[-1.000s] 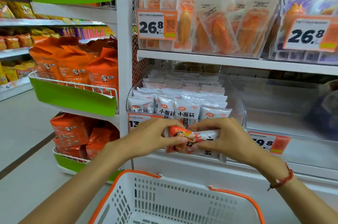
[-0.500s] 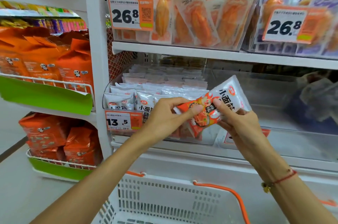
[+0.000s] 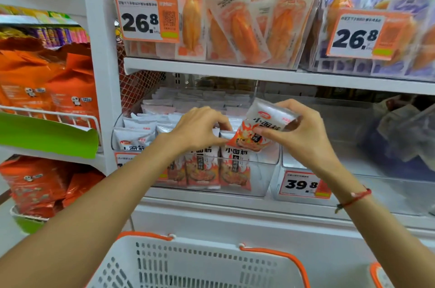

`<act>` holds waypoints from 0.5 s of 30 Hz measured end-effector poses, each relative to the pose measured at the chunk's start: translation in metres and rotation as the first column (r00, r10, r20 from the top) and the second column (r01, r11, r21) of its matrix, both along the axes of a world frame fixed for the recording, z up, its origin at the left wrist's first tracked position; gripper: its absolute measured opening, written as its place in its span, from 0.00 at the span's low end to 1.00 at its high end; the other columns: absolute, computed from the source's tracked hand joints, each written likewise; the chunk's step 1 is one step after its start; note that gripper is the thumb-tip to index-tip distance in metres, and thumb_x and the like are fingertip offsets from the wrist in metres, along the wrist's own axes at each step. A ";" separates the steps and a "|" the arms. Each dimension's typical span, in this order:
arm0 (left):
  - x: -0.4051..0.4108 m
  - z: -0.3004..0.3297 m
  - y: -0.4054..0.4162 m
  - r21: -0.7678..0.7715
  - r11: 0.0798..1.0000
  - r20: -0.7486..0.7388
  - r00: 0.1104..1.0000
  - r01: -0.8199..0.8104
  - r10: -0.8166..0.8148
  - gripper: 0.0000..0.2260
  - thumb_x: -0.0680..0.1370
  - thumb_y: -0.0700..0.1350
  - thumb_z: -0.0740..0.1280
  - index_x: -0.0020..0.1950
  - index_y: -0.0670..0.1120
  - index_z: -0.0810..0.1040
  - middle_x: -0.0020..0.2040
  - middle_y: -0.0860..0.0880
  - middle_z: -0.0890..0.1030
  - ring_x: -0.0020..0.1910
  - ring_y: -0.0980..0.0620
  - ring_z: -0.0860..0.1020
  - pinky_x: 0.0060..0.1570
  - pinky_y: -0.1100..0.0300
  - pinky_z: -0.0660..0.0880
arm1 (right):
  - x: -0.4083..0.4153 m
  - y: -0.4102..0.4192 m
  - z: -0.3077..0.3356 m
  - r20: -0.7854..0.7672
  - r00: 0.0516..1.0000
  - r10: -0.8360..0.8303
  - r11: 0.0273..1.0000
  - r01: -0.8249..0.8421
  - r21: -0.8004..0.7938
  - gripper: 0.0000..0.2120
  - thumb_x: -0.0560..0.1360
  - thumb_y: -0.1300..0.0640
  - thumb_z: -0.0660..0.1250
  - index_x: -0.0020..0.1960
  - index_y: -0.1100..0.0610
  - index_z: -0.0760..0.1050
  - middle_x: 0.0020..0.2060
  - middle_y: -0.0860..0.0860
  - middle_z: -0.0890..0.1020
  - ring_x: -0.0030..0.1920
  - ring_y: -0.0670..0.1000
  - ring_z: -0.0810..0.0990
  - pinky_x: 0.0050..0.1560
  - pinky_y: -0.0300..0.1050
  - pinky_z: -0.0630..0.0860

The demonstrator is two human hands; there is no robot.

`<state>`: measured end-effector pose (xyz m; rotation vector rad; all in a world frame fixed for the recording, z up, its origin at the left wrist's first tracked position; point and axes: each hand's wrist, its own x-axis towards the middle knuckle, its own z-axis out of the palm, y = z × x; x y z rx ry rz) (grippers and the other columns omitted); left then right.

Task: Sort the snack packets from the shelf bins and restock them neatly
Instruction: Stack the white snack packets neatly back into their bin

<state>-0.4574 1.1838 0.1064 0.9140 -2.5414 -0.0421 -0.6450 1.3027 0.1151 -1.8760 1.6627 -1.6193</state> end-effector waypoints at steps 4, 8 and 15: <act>0.004 -0.002 -0.009 0.105 0.993 -0.089 0.995 0.054 -0.045 0.06 0.77 0.53 0.69 0.47 0.55 0.85 0.42 0.63 0.77 0.42 0.61 0.71 0.38 0.64 0.64 | 0.012 -0.012 -0.017 -0.127 0.992 -0.005 1.000 0.005 0.005 0.17 0.63 0.54 0.80 0.44 0.57 0.76 0.36 0.46 0.82 0.36 0.43 0.81 0.34 0.37 0.77; 0.002 -0.008 -0.007 0.121 0.992 -0.145 0.989 0.033 -0.016 0.05 0.78 0.48 0.68 0.45 0.52 0.84 0.43 0.61 0.77 0.43 0.59 0.73 0.39 0.61 0.65 | 0.015 -0.022 -0.026 -0.216 0.976 -0.036 0.995 0.055 0.083 0.18 0.63 0.51 0.81 0.43 0.55 0.73 0.35 0.46 0.82 0.36 0.46 0.81 0.37 0.48 0.79; 0.005 -0.015 -0.001 0.110 0.994 -0.191 0.982 0.012 0.009 0.05 0.78 0.50 0.67 0.50 0.55 0.83 0.44 0.61 0.79 0.42 0.57 0.74 0.34 0.63 0.66 | 0.010 -0.023 -0.018 -0.562 0.825 -0.059 0.957 0.207 0.204 0.31 0.63 0.40 0.77 0.62 0.49 0.74 0.51 0.47 0.81 0.50 0.50 0.79 0.45 0.46 0.76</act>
